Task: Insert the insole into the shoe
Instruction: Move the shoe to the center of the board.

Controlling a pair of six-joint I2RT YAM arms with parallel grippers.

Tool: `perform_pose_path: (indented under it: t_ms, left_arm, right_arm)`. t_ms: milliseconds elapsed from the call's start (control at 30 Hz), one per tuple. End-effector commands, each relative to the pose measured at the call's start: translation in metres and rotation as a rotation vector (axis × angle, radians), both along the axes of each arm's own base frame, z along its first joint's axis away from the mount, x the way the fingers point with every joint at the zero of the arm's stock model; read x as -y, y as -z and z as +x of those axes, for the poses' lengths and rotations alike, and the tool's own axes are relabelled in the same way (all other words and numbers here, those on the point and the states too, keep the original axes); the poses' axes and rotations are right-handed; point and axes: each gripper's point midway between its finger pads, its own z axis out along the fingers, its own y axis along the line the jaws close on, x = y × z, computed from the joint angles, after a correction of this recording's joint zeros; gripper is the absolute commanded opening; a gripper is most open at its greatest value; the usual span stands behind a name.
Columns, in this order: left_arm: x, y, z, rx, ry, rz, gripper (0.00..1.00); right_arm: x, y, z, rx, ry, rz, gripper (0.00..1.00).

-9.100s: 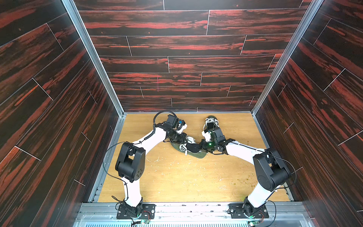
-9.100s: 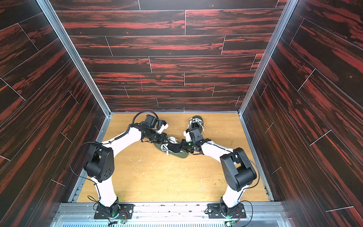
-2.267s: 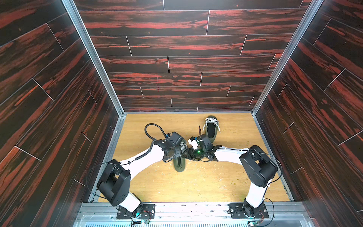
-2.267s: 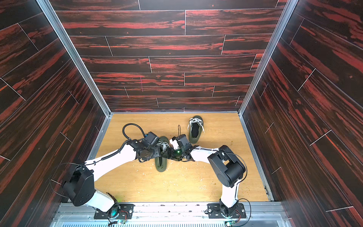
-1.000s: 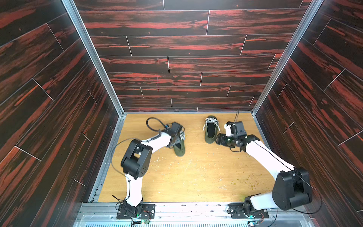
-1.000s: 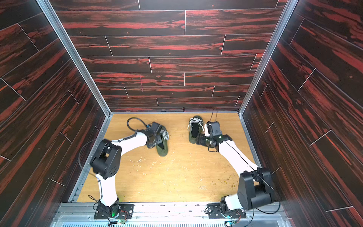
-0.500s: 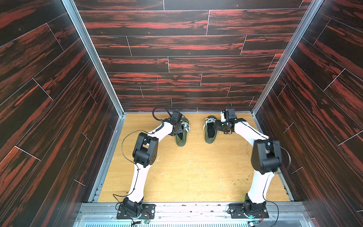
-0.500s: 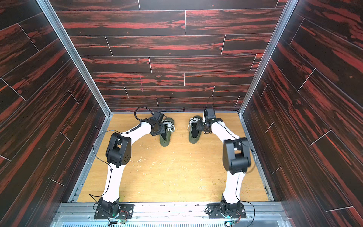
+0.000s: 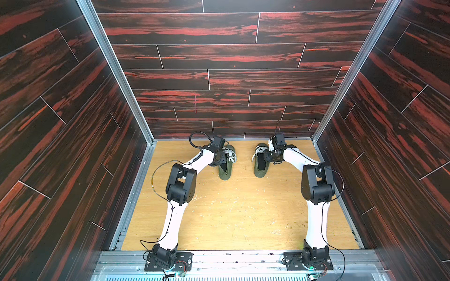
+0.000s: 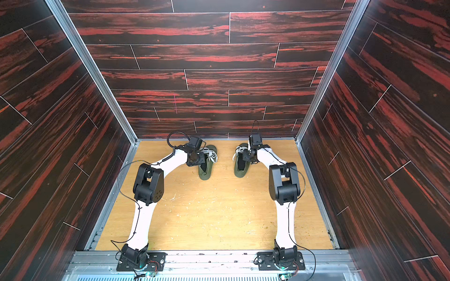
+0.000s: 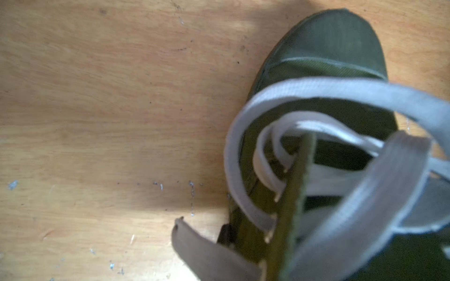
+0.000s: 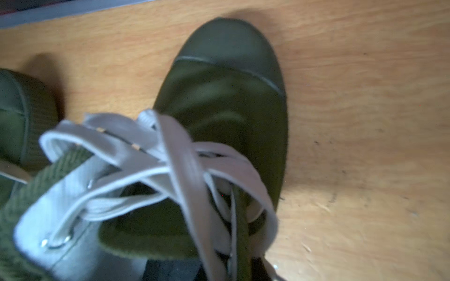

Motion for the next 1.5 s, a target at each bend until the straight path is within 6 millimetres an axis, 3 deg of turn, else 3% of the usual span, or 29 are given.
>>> perform_pose_path:
  t_ms: [0, 233, 367, 567, 733, 1100, 1233, 1333, 1467]
  left_arm:
    - [-0.001, -0.018, 0.011, 0.049, -0.033, -0.032, 0.1]
    - [-0.007, -0.014, 0.011, 0.055, -0.077, -0.037, 0.09]
    - [-0.012, -0.015, 0.008, 0.057, -0.082, -0.029, 0.08]
    - [-0.013, -0.017, 0.005, 0.051, -0.068, -0.028, 0.09]
    - [-0.017, -0.015, -0.002, 0.038, -0.047, -0.001, 0.03]
    - [-0.034, -0.023, -0.021, 0.013, -0.005, 0.062, 0.04]
    - [-0.026, -0.018, -0.019, 0.001, -0.016, 0.013, 0.15]
    - [-0.022, -0.021, -0.02, -0.004, -0.028, -0.022, 0.36]
    - [-0.034, -0.055, -0.029, 0.043, -0.056, -0.006, 0.58]
  right_arm:
    - [-0.027, -0.014, -0.004, 0.053, -0.096, 0.088, 0.13]
    - [-0.094, -0.011, -0.017, 0.077, -0.222, 0.131, 0.13]
    - [-0.116, -0.008, -0.023, 0.065, -0.243, 0.16, 0.13]
    - [-0.123, -0.009, -0.028, 0.025, -0.189, 0.227, 0.14]
    - [-0.114, -0.003, -0.021, 0.017, -0.111, 0.204, 0.13]
    - [-0.117, -0.006, -0.012, 0.029, -0.166, 0.196, 0.15]
    - [-0.127, -0.005, -0.021, 0.012, -0.194, 0.204, 0.22]
    - [-0.124, -0.008, -0.024, 0.004, -0.185, 0.203, 0.4]
    - [-0.112, -0.048, -0.03, 0.083, -0.179, 0.195, 0.56]
